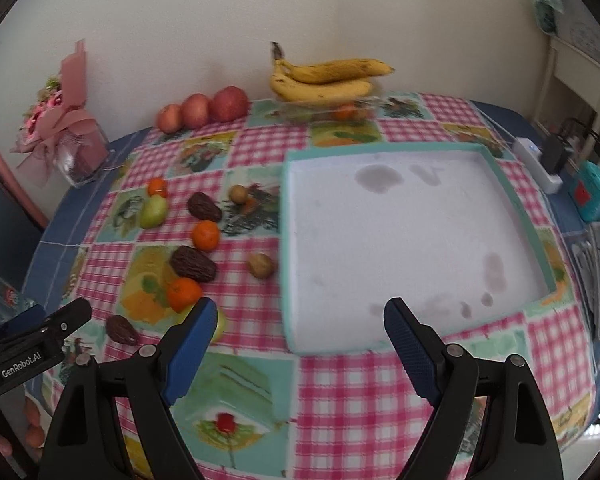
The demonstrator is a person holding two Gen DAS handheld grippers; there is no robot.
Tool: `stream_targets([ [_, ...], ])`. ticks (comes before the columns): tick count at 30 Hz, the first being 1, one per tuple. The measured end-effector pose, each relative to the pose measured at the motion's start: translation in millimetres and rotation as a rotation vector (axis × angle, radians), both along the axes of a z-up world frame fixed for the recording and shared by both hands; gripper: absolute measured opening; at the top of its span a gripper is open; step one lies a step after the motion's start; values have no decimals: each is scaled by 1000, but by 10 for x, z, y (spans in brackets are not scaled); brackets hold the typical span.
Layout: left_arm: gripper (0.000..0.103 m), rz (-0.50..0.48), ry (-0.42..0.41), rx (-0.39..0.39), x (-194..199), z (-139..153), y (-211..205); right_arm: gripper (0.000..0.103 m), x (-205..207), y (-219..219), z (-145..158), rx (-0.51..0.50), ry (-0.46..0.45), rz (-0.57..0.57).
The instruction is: Organize fruits
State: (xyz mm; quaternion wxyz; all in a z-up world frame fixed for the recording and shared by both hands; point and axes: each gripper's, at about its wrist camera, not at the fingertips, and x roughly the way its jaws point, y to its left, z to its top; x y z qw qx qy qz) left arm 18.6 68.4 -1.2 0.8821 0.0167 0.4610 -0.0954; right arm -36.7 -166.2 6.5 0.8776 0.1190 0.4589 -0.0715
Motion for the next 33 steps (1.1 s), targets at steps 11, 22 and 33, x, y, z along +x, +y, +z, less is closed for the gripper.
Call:
stream_targets([
  [11,101,73,226,-6,254,-487,124,86,318,448,-232,57,92,184],
  [22,71,71,337,-71,290,-699,86,79,445,801,-634,-48,225,332],
  [33,34,43,387,-113,303,-733,-7,62,555,888,-760,-98,249,374],
])
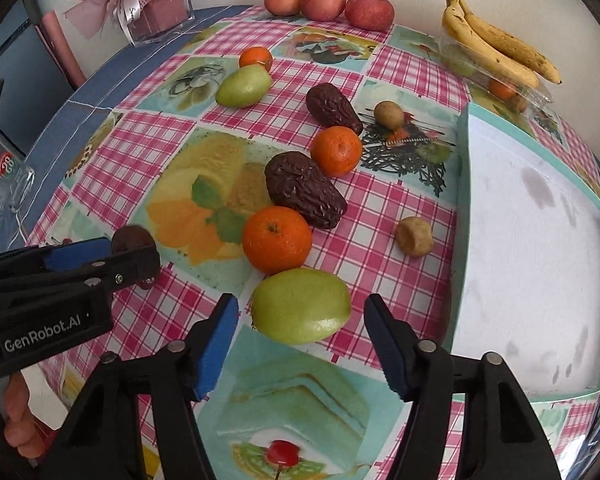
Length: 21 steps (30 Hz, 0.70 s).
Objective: Organize fruits
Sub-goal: 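Grasp a brown date with the left tool while the right tool grasps a green apple, then carry the date and green apple into the white tray while both tools open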
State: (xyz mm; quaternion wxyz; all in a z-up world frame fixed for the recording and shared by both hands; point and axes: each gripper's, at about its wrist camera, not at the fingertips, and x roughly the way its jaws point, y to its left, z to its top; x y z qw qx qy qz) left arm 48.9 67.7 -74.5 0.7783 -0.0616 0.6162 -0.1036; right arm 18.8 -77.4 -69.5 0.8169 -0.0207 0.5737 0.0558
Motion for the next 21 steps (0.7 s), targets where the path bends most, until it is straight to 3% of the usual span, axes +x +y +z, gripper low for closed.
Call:
stream_targets([
  [3,34,8,-1,2,12,16,13,53,7,20,-1,-26,-10,9],
  [13,34,38,-55,-4,160,399,-52,53,-12,-95,108,45,-39,-38],
  [18,34,27,-117,-16,310,749,-340,53,-15,-318,331,120,-82,-134],
  [21,34,22,-132,-33,406,872,-540,53,21,-564,442,139,-93,-250],
])
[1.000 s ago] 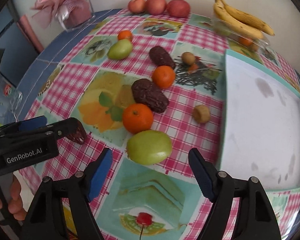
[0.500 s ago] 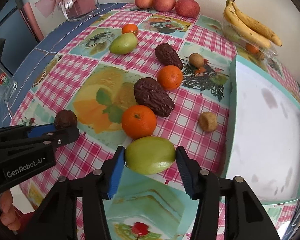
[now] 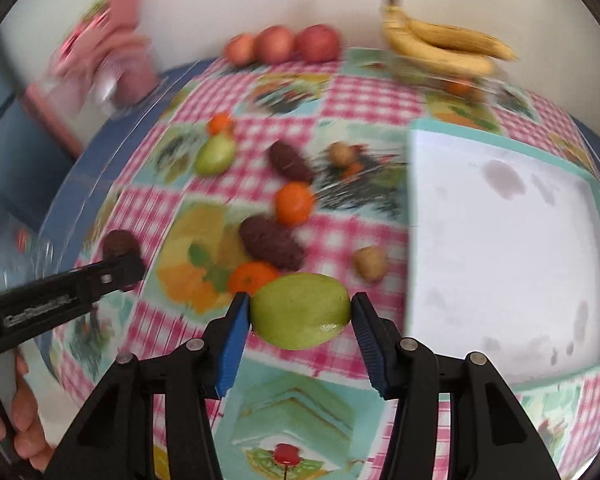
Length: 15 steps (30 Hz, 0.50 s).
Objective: Organize fruits
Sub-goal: 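Carry the date and green apple into the white tray while both tools open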
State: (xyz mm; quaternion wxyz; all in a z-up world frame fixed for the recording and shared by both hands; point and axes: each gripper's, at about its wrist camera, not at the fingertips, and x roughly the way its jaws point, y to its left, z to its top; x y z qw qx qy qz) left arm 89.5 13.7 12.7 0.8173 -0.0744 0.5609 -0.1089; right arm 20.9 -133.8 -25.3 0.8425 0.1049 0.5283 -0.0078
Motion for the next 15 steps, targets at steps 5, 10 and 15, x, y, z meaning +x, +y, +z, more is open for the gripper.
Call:
stream_targets([
  [5,34,-43,2,-27,104,9,-462,53,37,-486,85,8,-3,-172],
  [10,34,-117,27,-31,157,-121,-1031,53,53,-1059,59,-65,15,-329],
  [15,34,-204,37,-15,207,-313,-1589,53,27,-1597,-52,-65,39,-450],
])
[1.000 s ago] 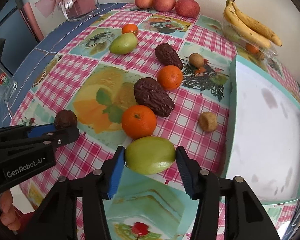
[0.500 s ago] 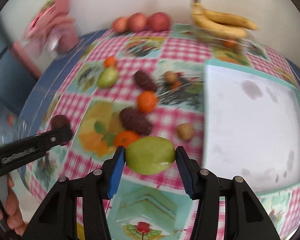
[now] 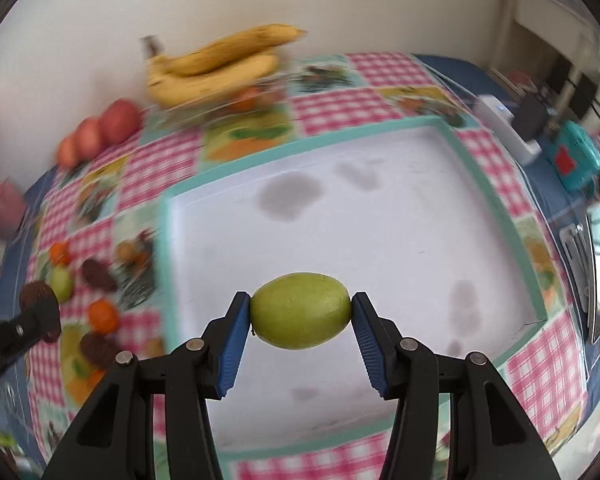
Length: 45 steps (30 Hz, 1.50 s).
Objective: Organize fruits
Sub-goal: 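Carry the date and green apple into the white tray while both tools open, then move the right tool toward the small brown kiwi beside the tray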
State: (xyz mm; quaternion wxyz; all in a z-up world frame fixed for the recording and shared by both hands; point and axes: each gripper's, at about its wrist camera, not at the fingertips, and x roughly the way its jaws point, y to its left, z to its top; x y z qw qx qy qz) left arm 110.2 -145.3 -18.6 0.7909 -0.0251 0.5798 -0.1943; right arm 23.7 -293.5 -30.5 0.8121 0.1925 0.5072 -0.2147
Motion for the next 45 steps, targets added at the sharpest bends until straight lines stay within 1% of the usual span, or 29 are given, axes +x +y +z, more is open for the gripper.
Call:
stream_targets([
  [5,34,-59,9,15,57,-188,-358,53,22,-417,-165,-21,40,-77],
  [8,34,-76,23,31,107,-333,-512,53,32,-538,-250,-40,71,-101],
  [11,34,-82,37,40,157,-448,-577,53,47,-656,-267,-44,64,-113],
  [14,34,-79,39,45,183,-523,-600,53,99,-692,-270,-82,78,-111],
  [17,34,-90,17,55,193,-516,-626,53,125,-751,-269,-74,70,-118],
  [26,35,-109,13,65,172,-508,-655,53,158,-787,-252,-77,74,-118],
  [28,36,-110,8,63,147,-477,-638,57,156,-787,-240,-96,83,-121],
  [30,42,-110,4,60,132,-424,-629,59,150,-798,-239,-96,84,-122],
  [32,66,-111,-6,61,107,-355,-614,62,127,-817,-230,-82,81,-128],
  [33,68,-111,-13,64,97,-319,-608,69,121,-822,-222,-81,79,-129],
  [35,70,-109,-25,70,65,-253,-580,78,100,-829,-183,-87,74,-134],
  [36,73,-106,-30,76,48,-216,-563,78,87,-827,-159,-90,68,-138],
  [38,83,-97,-42,98,33,-169,-521,78,53,-822,-96,-81,47,-143],
  [39,85,-86,-55,114,28,-137,-480,79,38,-815,-68,-78,40,-145],
  [40,89,-77,-65,125,28,-115,-442,80,26,-812,-48,-79,36,-147],
  [41,94,-63,-79,139,30,-88,-387,85,8,-803,-19,-84,32,-150],
  [42,97,-45,-96,155,35,-64,-333,87,-4,-795,1,-92,31,-151],
  [43,103,-30,-112,166,41,-43,-278,87,-15,-784,18,-99,30,-150],
  [45,103,2,-150,185,44,5,-138,87,-42,-746,50,-104,26,-144],
])
